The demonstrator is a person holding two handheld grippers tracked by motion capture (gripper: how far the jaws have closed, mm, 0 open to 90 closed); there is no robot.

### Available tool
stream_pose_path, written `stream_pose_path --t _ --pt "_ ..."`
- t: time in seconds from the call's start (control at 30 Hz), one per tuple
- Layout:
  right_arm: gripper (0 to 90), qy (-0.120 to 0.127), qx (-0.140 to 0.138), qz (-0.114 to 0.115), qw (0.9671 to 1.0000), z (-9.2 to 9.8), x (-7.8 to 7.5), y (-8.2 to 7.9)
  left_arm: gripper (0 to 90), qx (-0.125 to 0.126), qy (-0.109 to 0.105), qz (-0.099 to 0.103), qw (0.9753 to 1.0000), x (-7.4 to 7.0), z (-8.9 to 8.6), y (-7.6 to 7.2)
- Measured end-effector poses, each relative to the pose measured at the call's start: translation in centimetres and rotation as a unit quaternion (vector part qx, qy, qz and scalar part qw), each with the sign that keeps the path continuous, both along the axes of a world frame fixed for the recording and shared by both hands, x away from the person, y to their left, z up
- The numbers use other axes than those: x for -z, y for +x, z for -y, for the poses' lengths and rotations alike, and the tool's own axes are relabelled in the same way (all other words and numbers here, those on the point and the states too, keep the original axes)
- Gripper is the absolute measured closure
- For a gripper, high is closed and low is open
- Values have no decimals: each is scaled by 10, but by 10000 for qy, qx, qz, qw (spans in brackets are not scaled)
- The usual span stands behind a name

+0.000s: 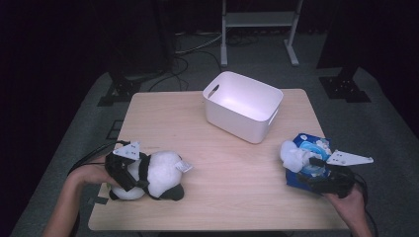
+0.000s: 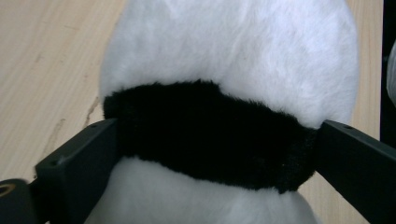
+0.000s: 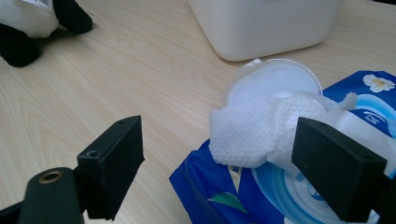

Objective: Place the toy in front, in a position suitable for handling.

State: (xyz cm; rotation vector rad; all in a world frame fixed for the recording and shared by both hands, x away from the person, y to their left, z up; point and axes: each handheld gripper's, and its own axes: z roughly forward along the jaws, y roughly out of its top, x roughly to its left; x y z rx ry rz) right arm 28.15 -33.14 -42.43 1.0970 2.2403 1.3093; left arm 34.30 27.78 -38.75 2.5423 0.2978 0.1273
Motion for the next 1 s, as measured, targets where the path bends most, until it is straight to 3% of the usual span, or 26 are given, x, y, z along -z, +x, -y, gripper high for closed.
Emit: stream_pose_path --t 0.1,0.33,0.47,0.7,1.0 --pt "154 0 -26 5 10000 -2 0 0 0 70 327 -58 9994 1 9 1" --pt "154 41 -60 9 10000 -3 -1 0 0 75 535 -135 9984 4 21 3" --pt "154 99 -55 30 9999 -1 -2 -1 14 107 451 7 9989 5 20 2" --pt "154 275 -27 65 9996 2 -4 -2 220 373 212 382 9984 0 11 -2" --pt "154 386 -10 87 9992 5 -5 -1 304 465 73 445 9979 -3 5 -4"
